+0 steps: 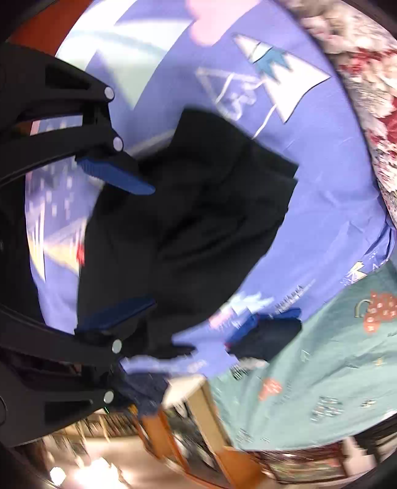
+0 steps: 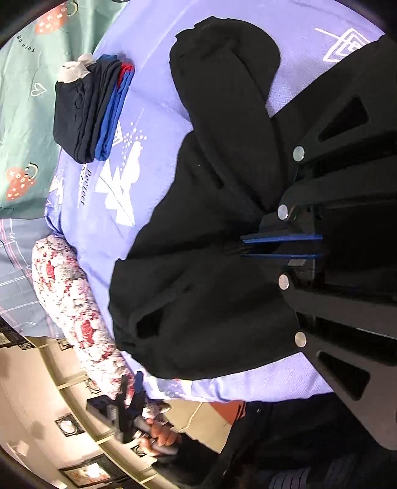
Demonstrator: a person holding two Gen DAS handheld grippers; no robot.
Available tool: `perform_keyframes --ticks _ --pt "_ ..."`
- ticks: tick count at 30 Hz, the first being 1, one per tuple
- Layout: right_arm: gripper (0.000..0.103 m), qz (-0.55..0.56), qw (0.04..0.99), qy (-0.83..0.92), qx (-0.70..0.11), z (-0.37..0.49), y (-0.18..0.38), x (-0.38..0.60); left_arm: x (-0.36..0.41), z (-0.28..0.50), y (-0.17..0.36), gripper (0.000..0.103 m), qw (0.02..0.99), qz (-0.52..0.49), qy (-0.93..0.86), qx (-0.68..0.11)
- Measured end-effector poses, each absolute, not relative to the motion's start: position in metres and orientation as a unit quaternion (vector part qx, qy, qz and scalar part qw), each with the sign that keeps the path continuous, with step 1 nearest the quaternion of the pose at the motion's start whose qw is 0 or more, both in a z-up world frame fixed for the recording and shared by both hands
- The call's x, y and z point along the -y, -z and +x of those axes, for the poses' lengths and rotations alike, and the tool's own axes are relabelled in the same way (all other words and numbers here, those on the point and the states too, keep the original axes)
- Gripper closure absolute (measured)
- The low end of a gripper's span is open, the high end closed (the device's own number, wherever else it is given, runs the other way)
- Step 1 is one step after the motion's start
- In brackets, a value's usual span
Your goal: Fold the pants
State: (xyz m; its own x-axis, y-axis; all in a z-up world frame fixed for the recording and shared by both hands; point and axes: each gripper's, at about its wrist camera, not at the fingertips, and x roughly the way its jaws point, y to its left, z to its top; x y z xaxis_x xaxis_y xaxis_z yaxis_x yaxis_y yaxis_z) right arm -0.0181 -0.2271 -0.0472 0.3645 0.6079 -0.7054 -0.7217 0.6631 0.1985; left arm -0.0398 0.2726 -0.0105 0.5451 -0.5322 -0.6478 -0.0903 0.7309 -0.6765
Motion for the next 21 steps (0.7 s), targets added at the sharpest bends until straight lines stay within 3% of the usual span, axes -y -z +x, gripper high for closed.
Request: perform_keyframes --ticks 11,12,13,14,21 --pt "0.096 -0.058 0.825 -0.414 -0.381 -0.025 0.044 0.234 -0.263 0.04 0.035 0.031 0.794 -0.369 0.025 -0.483" --pt "0.096 -0.057 0.825 -0.415 -0.38 -0.025 0.044 0.234 -0.26 0.045 0.036 0.047 0.797 -0.362 0.015 -0.484" --pt "0.097 -0.055 0.825 -0.415 -0.379 -0.025 0.043 0.235 -0.26 0.047 0.036 0.083 0.799 -0.36 0.01 -0.481" --pt "0.097 -0.053 0.827 -0.413 -0.378 -0.024 0.042 0.235 -0.26 0.05 0.035 0.092 0.798 -0.364 0.021 -0.479" --pt "0.097 -0.059 0.841 -0.414 -0.344 -0.028 0.003 0.243 -0.268 0.019 -0.045 0.094 0.853 -0.333 0.079 -0.394"
